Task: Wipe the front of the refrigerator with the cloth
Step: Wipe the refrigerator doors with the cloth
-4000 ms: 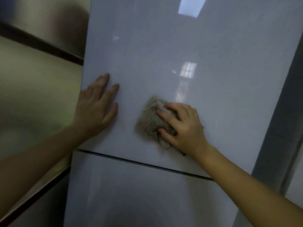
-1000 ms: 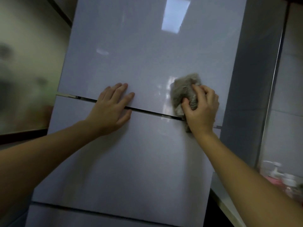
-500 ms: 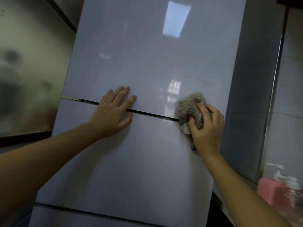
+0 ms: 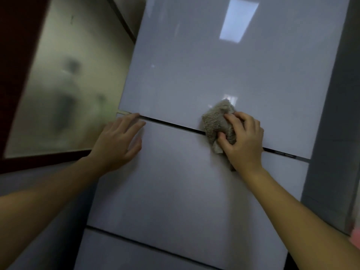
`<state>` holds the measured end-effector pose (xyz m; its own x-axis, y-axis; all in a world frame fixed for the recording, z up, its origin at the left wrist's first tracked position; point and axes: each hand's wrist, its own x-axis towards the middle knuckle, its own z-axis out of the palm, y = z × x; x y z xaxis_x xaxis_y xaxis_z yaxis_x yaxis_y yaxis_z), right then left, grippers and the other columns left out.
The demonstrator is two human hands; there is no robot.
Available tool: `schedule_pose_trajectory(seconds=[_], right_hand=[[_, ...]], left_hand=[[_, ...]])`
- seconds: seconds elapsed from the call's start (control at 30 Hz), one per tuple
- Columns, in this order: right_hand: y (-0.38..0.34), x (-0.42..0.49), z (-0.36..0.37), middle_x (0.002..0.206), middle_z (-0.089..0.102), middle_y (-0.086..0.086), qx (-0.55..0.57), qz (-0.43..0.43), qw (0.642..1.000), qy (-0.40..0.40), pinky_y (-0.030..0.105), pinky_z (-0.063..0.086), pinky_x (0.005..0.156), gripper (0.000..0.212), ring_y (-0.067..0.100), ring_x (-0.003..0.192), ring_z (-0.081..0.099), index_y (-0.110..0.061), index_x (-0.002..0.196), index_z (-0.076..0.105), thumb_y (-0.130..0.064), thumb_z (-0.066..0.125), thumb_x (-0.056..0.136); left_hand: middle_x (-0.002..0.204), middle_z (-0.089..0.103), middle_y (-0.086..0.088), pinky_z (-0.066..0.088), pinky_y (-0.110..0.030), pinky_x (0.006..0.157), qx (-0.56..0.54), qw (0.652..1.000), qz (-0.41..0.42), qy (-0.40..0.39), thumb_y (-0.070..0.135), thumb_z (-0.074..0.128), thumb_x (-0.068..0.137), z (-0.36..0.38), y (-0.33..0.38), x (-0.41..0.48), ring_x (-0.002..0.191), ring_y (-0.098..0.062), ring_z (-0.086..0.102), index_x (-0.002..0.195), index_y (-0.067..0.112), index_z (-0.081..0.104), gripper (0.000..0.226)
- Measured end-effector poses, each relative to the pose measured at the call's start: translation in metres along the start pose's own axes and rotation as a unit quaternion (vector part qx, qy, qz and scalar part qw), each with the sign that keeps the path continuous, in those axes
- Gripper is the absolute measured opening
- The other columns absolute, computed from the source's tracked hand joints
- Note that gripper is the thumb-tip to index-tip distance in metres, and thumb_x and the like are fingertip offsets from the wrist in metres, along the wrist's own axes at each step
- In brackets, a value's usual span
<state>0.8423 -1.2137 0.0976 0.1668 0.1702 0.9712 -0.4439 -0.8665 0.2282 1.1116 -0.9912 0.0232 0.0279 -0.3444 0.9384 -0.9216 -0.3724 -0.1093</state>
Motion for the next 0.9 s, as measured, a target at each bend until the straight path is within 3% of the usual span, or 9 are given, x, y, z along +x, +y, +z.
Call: schedule_pose_trajectory(seconds=[0.13,0.27,0.43,0.63,0.8,0.9], right_hand=[[-0.051,0.028,0.035,0.13,0.058,0.007,0.003,-0.086,0.995,-0.046,0.041,0.041,0.092,0.048,0.028,0.119,0.051,-0.021,0.129,0.063,-0.038,0.067,0.084],[-0.096,0.043,0.067,0.131,0.057,0.006,0.018,-0.11,0.992,-0.062,0.042,0.042,0.092,0.048,0.03,0.12,0.052,-0.022,0.128,0.063,-0.039,0.067,0.084],[-0.103,0.065,0.077,0.124,0.062,0.008,0.01,-0.185,0.981,-0.059,0.044,0.047,0.087,0.046,0.033,0.111,0.057,-0.019,0.124,0.067,-0.039,0.069,0.082],[-0.111,0.111,0.084,0.128,0.057,0.009,0.027,0.001,0.999,0.021,0.039,0.039,0.092,0.048,0.032,0.115,0.051,-0.021,0.13,0.063,-0.04,0.064,0.086],[-0.163,0.11,0.112,0.129,0.058,0.01,0.025,-0.157,0.985,-0.068,0.042,0.042,0.09,0.049,0.033,0.116,0.053,-0.02,0.129,0.063,-0.041,0.063,0.085],[-0.167,0.094,0.115,0.129,0.06,0.007,0.015,-0.189,0.979,-0.076,0.042,0.044,0.087,0.049,0.031,0.115,0.054,-0.021,0.129,0.064,-0.041,0.064,0.085]], left_hand=[[0.148,0.045,-0.02,0.044,-0.045,0.103,0.015,1.0,-0.004,-0.024,0.039,0.042,0.094,0.011,-0.021,-0.024,0.126,-0.038,0.052,0.137,0.01,0.052,0.053],[0.153,0.04,-0.023,0.038,-0.046,0.112,0.003,1.0,0.018,-0.013,0.038,0.043,0.095,0.023,-0.025,-0.032,0.136,-0.039,0.045,0.138,0.008,0.053,0.054],[0.159,0.032,-0.02,0.03,-0.044,0.118,0.007,0.999,0.046,-0.004,0.039,0.044,0.095,0.032,-0.033,-0.036,0.145,-0.036,0.035,0.146,0.01,0.045,0.058],[0.16,0.03,-0.019,0.031,-0.046,0.119,-0.004,0.999,0.044,0.016,0.04,0.045,0.095,0.039,-0.033,-0.036,0.148,-0.035,0.031,0.147,0.011,0.043,0.059],[0.162,0.026,-0.018,0.026,-0.045,0.122,-0.006,0.999,0.032,0.023,0.042,0.045,0.096,0.045,-0.03,-0.039,0.152,-0.031,0.023,0.151,0.013,0.036,0.063],[0.161,0.027,-0.018,0.026,-0.045,0.122,-0.006,0.999,0.033,0.028,0.042,0.046,0.095,0.046,-0.028,-0.039,0.151,-0.031,0.024,0.151,0.013,0.036,0.063]])
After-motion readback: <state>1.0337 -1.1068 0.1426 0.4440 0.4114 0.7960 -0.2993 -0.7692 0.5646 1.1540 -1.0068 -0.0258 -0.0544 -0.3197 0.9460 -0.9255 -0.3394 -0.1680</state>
